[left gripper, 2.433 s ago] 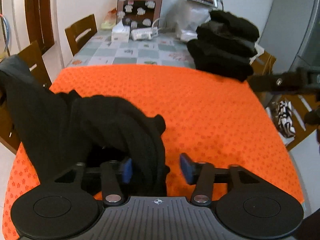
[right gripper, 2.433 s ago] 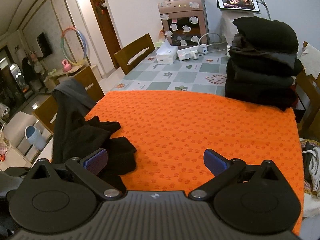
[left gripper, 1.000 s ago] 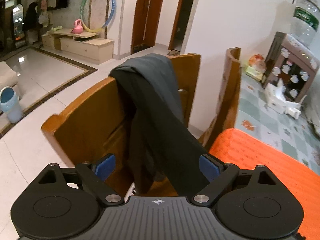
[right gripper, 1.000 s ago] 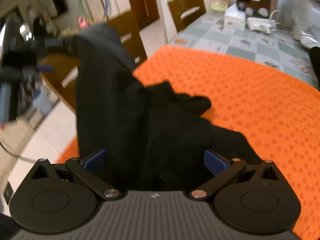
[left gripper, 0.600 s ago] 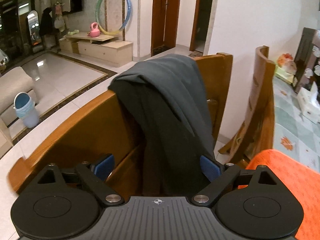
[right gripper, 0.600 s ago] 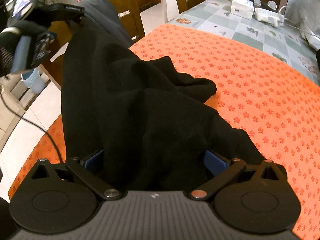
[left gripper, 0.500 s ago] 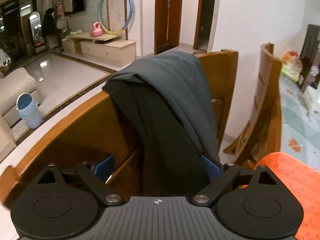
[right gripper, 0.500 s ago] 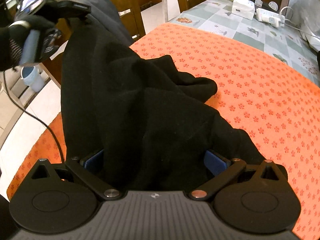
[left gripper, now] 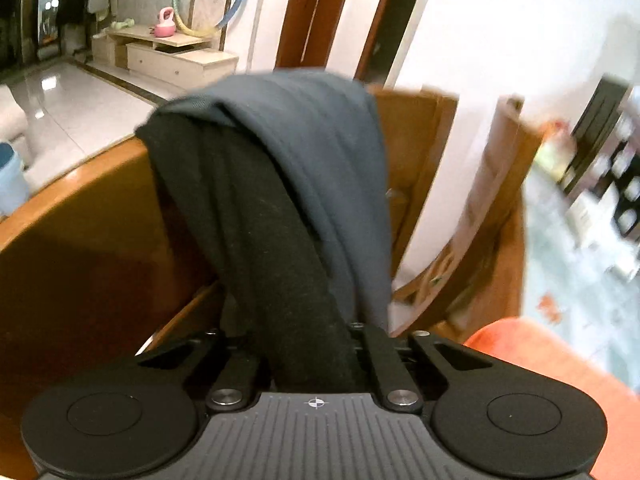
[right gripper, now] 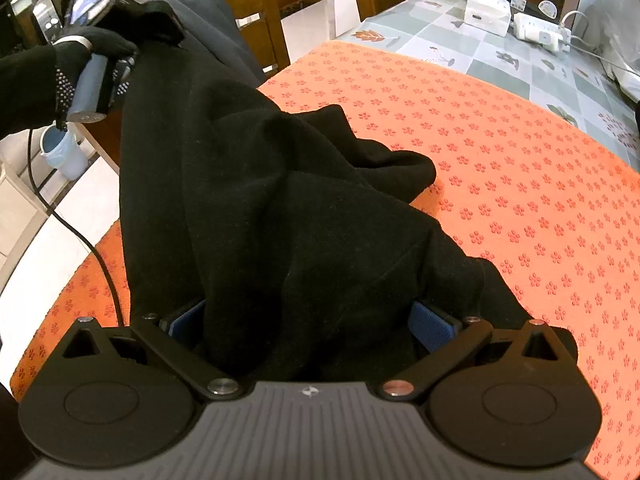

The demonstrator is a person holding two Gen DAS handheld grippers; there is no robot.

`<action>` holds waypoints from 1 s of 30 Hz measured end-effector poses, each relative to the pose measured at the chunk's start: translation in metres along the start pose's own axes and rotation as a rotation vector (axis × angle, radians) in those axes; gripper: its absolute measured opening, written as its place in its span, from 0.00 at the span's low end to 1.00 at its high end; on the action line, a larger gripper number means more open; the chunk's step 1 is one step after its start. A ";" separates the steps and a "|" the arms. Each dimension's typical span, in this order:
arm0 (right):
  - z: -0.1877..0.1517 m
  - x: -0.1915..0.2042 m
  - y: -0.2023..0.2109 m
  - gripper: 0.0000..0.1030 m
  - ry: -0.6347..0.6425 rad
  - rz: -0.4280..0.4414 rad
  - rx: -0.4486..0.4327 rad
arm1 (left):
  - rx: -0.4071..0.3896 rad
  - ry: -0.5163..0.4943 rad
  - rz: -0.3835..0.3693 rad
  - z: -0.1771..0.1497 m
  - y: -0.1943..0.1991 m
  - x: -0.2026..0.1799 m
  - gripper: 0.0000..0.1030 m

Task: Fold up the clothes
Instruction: 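Grasp the hanging garment with the right gripper while the left gripper holds it up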

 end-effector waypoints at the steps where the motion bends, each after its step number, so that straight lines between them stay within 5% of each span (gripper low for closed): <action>1: 0.000 0.000 0.000 1.00 0.001 -0.002 0.001 | -0.019 0.010 -0.033 0.000 0.007 0.000 0.08; 6: 0.000 0.001 -0.001 1.00 0.004 -0.009 0.002 | -0.170 0.087 -0.291 0.009 0.061 0.004 0.07; 9: 0.000 0.002 0.000 1.00 0.005 -0.006 -0.001 | -0.188 0.193 -0.429 0.014 0.081 0.018 0.07; 19: -0.003 0.003 0.000 0.96 -0.005 0.007 0.003 | -0.350 0.166 -0.598 0.035 0.163 0.021 0.07; 30: 0.005 0.007 0.026 0.21 -0.051 0.146 -0.094 | -0.488 0.064 -0.634 0.049 0.243 -0.009 0.08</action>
Point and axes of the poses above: each gripper's, at about its wrist camera, not at the fingertips, and y roughly against the way its jaws point, x to its left, z to its top, the point moved 7 cm from there along -y, roughly the way its jaws point, and after that the axes turned 10 degrees about x, right-handed, at the moved point
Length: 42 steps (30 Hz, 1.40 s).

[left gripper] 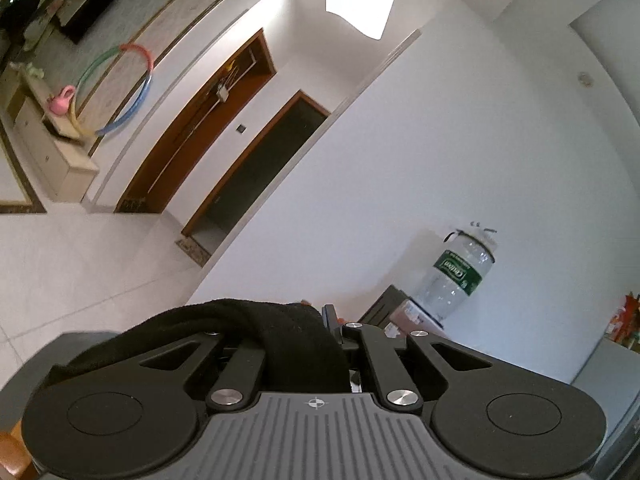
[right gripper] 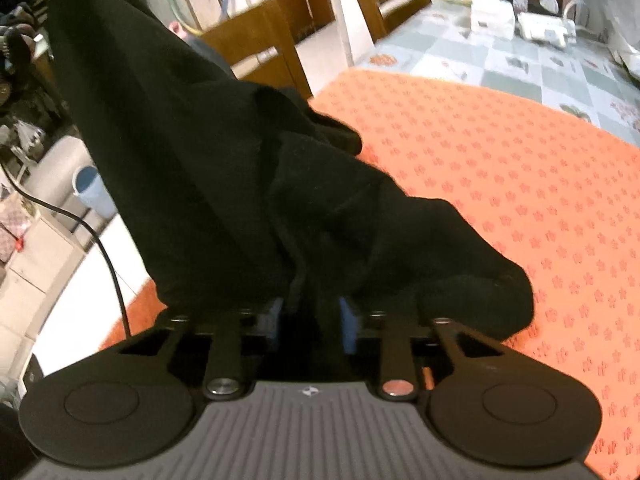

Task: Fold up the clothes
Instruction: 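Grasp the hanging garment with the right gripper while the left gripper holds it up, then lower the garment onto the orange tablecloth and open both grippers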

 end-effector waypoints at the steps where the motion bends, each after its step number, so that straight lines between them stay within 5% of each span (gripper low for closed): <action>1: 0.001 0.003 0.004 0.20 0.005 0.001 -0.017 | -0.010 -0.010 -0.008 0.004 0.003 -0.007 0.08; 18: 0.013 0.006 0.099 0.10 -0.011 0.011 -0.307 | -0.108 -0.226 -0.209 0.054 0.053 -0.137 0.08; 32: -0.016 -0.044 0.185 0.11 -0.111 -0.074 -0.442 | 0.033 -0.268 -0.261 0.034 0.036 -0.199 0.08; 42: -0.029 -0.152 0.273 0.10 -0.180 -0.213 -0.469 | 0.251 -0.303 -0.221 -0.026 -0.034 -0.245 0.08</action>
Point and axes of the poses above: each gripper's, at about its wrist camera, not at the fingertips, and y roughly against the way its jaws point, x to its left, z to its top, the point moved 7 cm from there along -y, roughly the way its jaws point, and after that the axes turned 10 degrees about x, right-handed, at the moved point
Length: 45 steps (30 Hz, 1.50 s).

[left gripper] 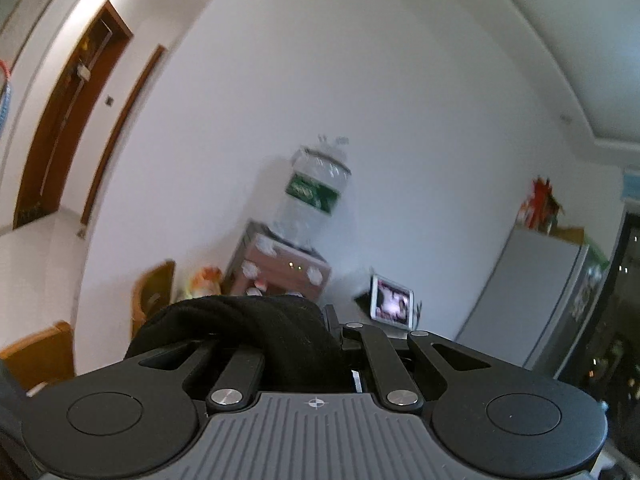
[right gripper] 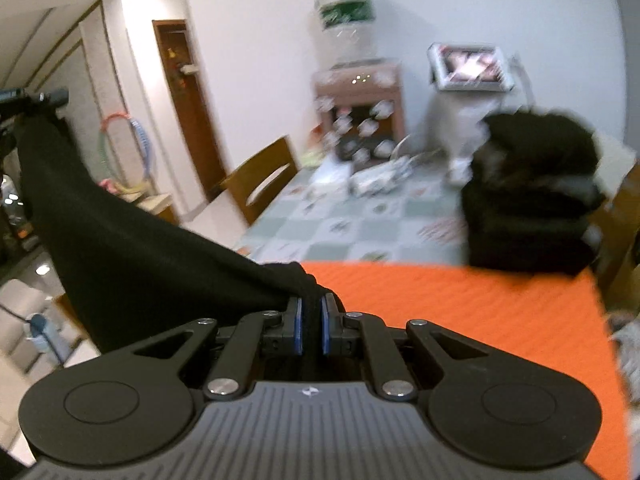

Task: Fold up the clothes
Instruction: 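Lower the garment onto the orange tablecloth and open both grippers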

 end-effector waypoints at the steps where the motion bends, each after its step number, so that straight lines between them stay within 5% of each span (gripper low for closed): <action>1: 0.011 -0.013 0.006 0.10 0.008 -0.020 -0.016 | 0.008 -0.007 -0.012 -0.003 -0.011 -0.010 0.08; 7: 0.084 -0.086 0.055 0.10 0.087 -0.152 -0.156 | -0.033 -0.003 -0.066 0.010 -0.052 -0.067 0.08; 14: 0.131 -0.147 0.126 0.10 0.161 -0.208 -0.285 | -0.097 -0.041 -0.112 -0.009 -0.031 -0.135 0.09; 21: 0.126 -0.169 0.193 0.10 0.212 -0.126 -0.304 | -0.137 -0.066 -0.135 -0.027 0.024 -0.189 0.09; 29: 0.124 -0.174 0.234 0.10 0.290 -0.016 -0.292 | -0.134 -0.079 -0.025 -0.038 0.044 -0.214 0.11; 38: 0.079 -0.198 0.081 0.11 0.263 0.062 0.032 | 0.152 0.049 0.250 -0.144 -0.052 -0.096 0.11; 45: 0.010 -0.195 -0.055 0.12 0.243 -0.009 0.237 | 0.344 0.169 0.409 -0.221 -0.113 0.004 0.13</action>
Point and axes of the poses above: each gripper's, at about its wrist camera, not at the fingertips, and y roughly against the way its jaws point, x to its left, z to its top, the point moved 7 cm from there along -y, roughly the way its jaws point, and after that the axes turned 10 degrees about x, right-handed, at the moved point
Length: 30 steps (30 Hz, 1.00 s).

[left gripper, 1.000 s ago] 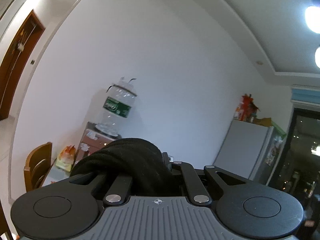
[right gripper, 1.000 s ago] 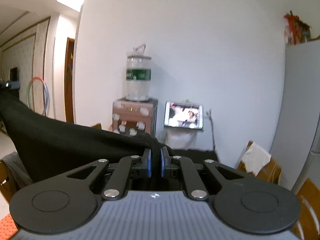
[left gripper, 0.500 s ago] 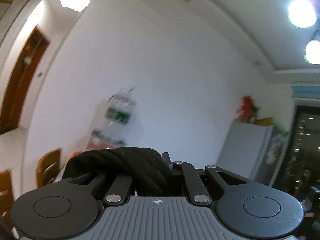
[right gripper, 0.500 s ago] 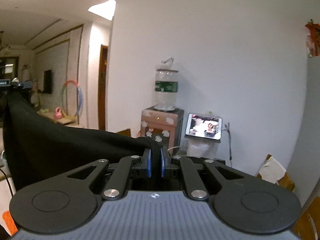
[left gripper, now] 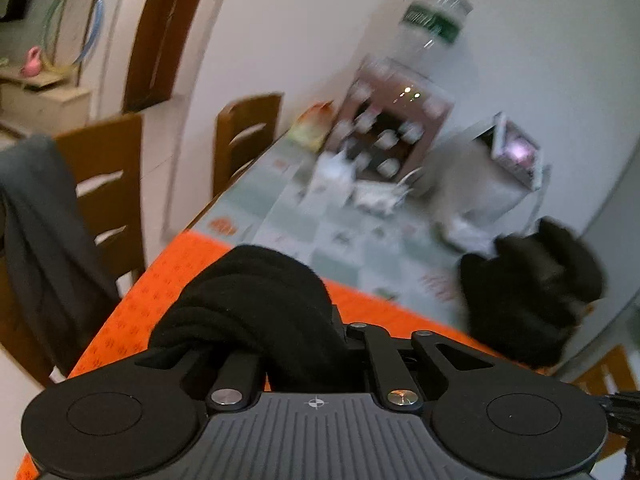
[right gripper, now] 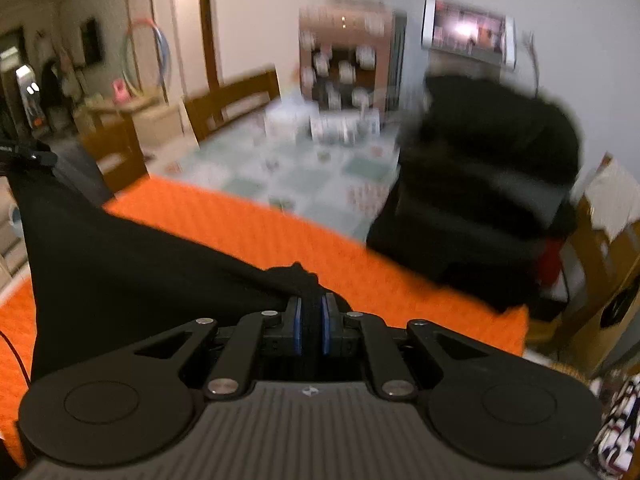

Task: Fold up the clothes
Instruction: 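Lower the garment onto the orange tablecloth and open both grippers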

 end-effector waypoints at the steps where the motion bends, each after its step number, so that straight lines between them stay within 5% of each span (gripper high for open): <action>1: -0.001 0.004 -0.018 0.12 -0.002 -0.008 0.023 | 0.016 0.004 0.017 -0.001 -0.011 0.006 0.14; 4: -0.008 0.009 -0.051 0.20 -0.010 -0.036 0.055 | 0.073 0.008 0.029 -0.003 -0.034 0.020 0.30; 6: -0.008 0.006 -0.057 0.39 -0.021 -0.049 0.061 | 0.126 0.014 0.030 -0.003 -0.047 0.026 0.50; 8: -0.003 0.000 -0.060 0.48 -0.031 -0.052 0.061 | 0.167 0.019 0.016 -0.004 -0.056 0.030 0.56; 12: 0.001 -0.006 -0.054 0.53 -0.060 -0.035 0.058 | 0.236 0.030 -0.045 -0.009 -0.063 0.030 0.75; 21: -0.028 -0.006 -0.023 0.56 -0.118 0.010 0.064 | 0.384 0.005 -0.048 -0.028 -0.062 0.030 0.89; 30: -0.075 0.009 -0.003 0.56 -0.190 0.016 0.085 | 0.496 0.028 -0.048 -0.070 -0.047 0.046 0.89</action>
Point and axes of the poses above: each gripper's, at about its wrist camera, not at the fingertips, and y roughly against the way its jaws point, x to its left, z to its top, the point moved 7 cm from there along -y, roughly the way its jaws point, and after that the axes turned 10 degrees about x, right-handed, at the moved point
